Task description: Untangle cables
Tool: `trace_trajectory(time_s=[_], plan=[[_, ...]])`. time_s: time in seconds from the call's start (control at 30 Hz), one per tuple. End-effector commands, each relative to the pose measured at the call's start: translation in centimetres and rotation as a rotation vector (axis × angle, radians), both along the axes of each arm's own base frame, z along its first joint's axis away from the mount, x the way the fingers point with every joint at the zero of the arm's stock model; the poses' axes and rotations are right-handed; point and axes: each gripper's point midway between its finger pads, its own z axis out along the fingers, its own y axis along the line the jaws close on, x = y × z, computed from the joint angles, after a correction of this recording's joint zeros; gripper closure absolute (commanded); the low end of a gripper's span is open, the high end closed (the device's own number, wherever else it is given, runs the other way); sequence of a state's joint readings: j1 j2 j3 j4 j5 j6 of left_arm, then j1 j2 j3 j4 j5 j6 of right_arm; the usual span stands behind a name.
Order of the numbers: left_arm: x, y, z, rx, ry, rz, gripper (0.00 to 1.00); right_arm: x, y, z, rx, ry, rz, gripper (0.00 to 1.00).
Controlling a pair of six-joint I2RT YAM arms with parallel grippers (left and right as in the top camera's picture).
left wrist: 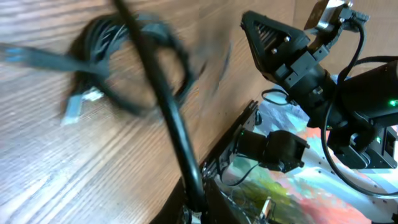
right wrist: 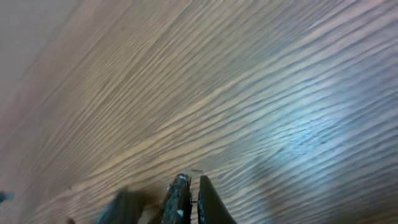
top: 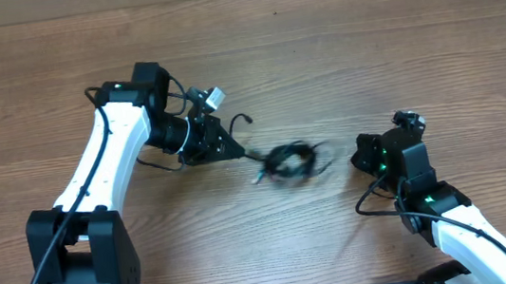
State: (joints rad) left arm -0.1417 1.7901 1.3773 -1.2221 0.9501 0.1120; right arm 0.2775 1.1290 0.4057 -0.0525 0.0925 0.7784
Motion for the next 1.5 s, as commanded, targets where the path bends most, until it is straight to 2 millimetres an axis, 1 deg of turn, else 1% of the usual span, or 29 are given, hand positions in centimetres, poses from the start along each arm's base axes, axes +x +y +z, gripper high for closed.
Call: trace_trajectory(time_s=[0.0,0.1,0.13,0.17,0.2,0.27,0.3,0.33,0.37,0.4,0.43,0.5,0.57,0.63,0.7,0.77,0.83,0.87,1.0,1.1,1.17,1.3,1.47], plan=[[1.0,0.2,1.2,-0.006,-0.075,0.010,0.96,-0.3,2.3,0.4,0.093,0.014,0.103,0.96],[2.0,0.6,0.6,0.047,-0.061,0.063,0.96,-1.3,5.1,1.0,0.206,0.032,0.239,0.96],[2.3,0.7,0.4,0.061,-0.055,0.081,0.92,-1.5,5.7,1.1,0.230,0.036,0.267,0.96],[2.9,0.9,0.1,0.087,-0.045,0.119,0.77,-2.0,6.5,1.3,0.262,0.046,0.306,0.96],[3.2,1.0,-0.1,0.107,-0.041,0.136,0.72,-2.1,6.6,1.2,0.269,0.052,0.314,0.96],[3.5,1.3,-0.7,0.152,-0.028,0.168,0.68,-2.3,6.6,1.1,0.270,0.061,0.316,0.95],[3.5,1.6,-1.2,0.202,-0.008,0.194,0.59,-2.4,6.6,1.0,0.270,0.068,0.315,0.92],[3.5,1.9,-1.8,0.255,0.005,0.213,0.54,-2.4,6.6,0.9,0.269,0.072,0.314,0.87],[3.5,2.1,-2.3,0.292,0.010,0.225,0.51,-2.5,6.6,0.9,0.269,0.074,0.314,0.85],[3.4,2.3,-2.6,0.321,0.016,0.235,0.50,-2.5,6.6,0.9,0.269,0.074,0.314,0.83],[3.4,2.7,-3.3,0.391,0.032,0.266,0.50,-2.5,6.6,0.9,0.269,0.074,0.314,0.78],[3.1,3.0,-3.8,0.455,0.052,0.293,0.50,-2.5,6.6,0.9,0.269,0.074,0.314,0.75],[2.6,2.9,-4.1,0.490,0.060,0.290,0.49,-2.5,6.6,0.9,0.269,0.074,0.314,0.71],[2.2,2.6,-4.3,0.513,0.056,0.271,0.44,-2.5,6.6,0.9,0.269,0.074,0.314,0.67],[1.6,2.4,-4.6,0.546,0.055,0.250,0.44,-2.5,6.6,0.9,0.269,0.074,0.314,0.64],[0.7,2.5,-4.9,0.607,0.064,0.238,0.51,-2.5,6.6,0.9,0.269,0.075,0.314,0.63],[0.1,2.8,-5.4,0.678,0.095,0.271,0.53,-2.5,6.6,0.9,0.269,0.075,0.314,0.63],[-0.4,3.0,-5.9,0.726,0.122,0.314,0.56,-2.5,6.6,0.9,0.269,0.075,0.313,0.62],[-1.1,4.0,-7.3,0.829,0.193,0.452,0.60,-2.5,6.5,0.8,0.269,0.079,0.313,0.61],[-1.2,4.0,-8.4,0.829,0.211,0.497,0.60,-2.9,6.5,0.4,0.266,0.099,0.310,0.61],[-0.5,3.6,-9.2,0.803,0.187,0.517,0.58,-3.3,6.3,0.0,0.262,0.125,0.306,0.60],[0.6,2.9,-10.1,0.751,0.148,0.533,0.55,-3.8,6.2,-0.6,0.258,0.160,0.301,0.61],[1.0,1.8,-10.5,0.684,0.138,0.529,0.46,-3.9,6.2,-0.7,0.258,0.164,0.301,0.59]])
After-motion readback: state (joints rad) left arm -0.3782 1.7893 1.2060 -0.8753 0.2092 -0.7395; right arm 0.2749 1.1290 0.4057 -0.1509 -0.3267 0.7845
